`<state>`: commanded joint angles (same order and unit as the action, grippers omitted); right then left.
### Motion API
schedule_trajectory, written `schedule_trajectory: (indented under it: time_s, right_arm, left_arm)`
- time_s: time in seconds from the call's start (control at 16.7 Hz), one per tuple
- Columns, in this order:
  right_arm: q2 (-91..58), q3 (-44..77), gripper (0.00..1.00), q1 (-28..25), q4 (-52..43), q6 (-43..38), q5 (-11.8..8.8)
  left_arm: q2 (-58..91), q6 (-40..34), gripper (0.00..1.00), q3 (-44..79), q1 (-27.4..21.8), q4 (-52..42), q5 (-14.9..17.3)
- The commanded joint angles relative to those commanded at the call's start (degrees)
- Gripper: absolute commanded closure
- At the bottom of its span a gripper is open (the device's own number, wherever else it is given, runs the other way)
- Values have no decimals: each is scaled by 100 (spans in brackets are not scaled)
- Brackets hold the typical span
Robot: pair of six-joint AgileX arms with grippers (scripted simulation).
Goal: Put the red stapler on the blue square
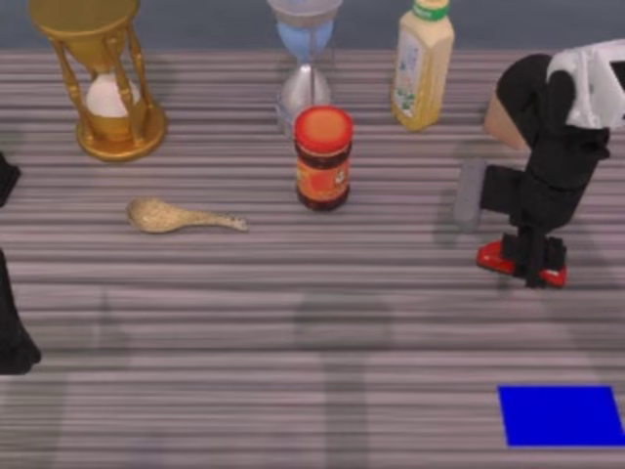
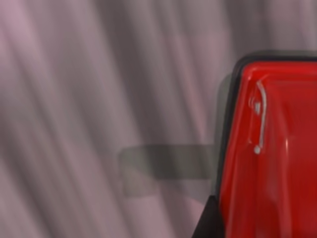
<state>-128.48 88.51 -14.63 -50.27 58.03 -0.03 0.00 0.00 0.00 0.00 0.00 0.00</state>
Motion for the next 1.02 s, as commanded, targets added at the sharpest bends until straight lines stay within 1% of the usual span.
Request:
schedule_trajectory:
  time_s: [0.18,0.48,0.6,1.02]
  right_arm:
    - [59,194,100,13,-236,-6,-2]
    - [430,988,100,-34,-1518,33,-4]
    - [574,1244,100,-45,-1865,36,-5]
    - [702,1231,100,-51,-1940,35,-5]
  left_arm:
    - [0,0,0,0,0,0,0]
    - [0,0,0,0,0,0,0]
    - [0,0,0,0,0,0,0]
    - [0,0,0,0,0,0,0]
